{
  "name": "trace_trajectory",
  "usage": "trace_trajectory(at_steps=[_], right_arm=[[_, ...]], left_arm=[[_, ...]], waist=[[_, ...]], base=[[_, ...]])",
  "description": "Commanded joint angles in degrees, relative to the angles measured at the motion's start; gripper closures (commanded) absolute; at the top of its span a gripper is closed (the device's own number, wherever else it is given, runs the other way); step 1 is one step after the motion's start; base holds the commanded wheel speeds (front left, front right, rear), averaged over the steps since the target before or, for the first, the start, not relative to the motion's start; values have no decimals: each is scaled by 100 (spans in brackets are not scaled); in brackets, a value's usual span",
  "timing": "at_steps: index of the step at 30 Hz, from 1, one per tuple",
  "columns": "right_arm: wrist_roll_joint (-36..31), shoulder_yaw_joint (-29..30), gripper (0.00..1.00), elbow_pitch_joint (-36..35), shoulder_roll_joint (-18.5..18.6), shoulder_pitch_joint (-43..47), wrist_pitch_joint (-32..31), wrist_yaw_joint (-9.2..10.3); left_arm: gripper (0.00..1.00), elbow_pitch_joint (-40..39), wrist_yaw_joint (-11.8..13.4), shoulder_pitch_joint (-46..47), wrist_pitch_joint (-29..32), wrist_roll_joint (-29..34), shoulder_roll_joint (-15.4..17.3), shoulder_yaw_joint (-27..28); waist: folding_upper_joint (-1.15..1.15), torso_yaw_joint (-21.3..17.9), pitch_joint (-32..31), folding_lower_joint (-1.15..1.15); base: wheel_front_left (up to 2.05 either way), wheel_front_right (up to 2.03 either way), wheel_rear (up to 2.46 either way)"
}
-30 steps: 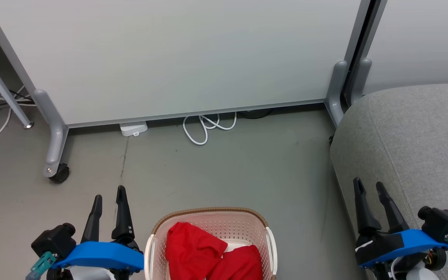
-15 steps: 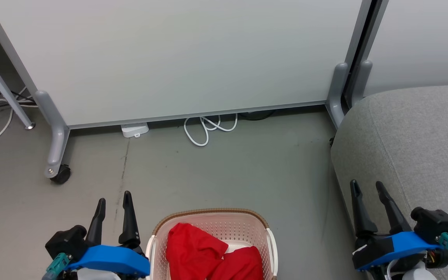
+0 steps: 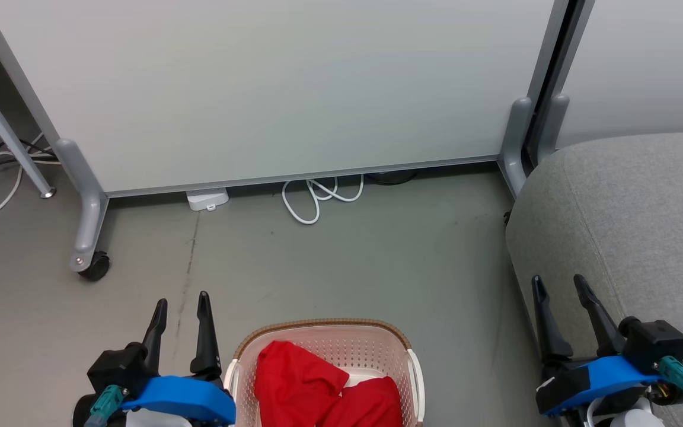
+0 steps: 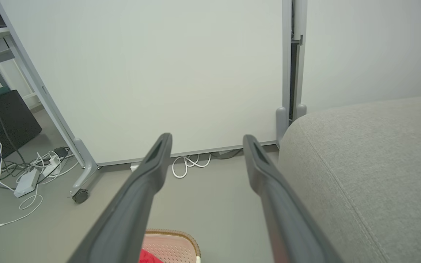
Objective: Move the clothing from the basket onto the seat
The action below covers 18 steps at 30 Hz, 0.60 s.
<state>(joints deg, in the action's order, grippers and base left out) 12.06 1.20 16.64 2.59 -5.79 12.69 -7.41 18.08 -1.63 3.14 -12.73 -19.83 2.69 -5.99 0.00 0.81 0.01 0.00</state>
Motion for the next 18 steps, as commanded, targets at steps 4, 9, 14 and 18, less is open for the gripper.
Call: trace_trajectory(at_steps=[4, 9, 14, 18], right_arm=[[-252, 18, 0, 8, 41, -101, 75, -11], [-455, -3, 0, 31, 42, -94, 130, -12], [-619, -23, 0, 64, 43, -102, 191, -8], [-771, -28, 0, 86, 45, -111, 230, -9]], left_arm=[[0, 35, -36, 74, -78, 224, 26, -37], [0, 87, -41, 68, -129, 410, 26, -86], [0, 150, -25, 64, -181, 565, 27, -119], [0, 197, -19, 71, -223, 680, 27, -144]], waist=[[0, 13, -7, 0], [0, -1, -11, 0], [0, -22, -13, 0], [0, -31, -15, 0]], base=[[0, 0, 0], [0, 0, 0], [0, 0, 0], [0, 0, 0]])
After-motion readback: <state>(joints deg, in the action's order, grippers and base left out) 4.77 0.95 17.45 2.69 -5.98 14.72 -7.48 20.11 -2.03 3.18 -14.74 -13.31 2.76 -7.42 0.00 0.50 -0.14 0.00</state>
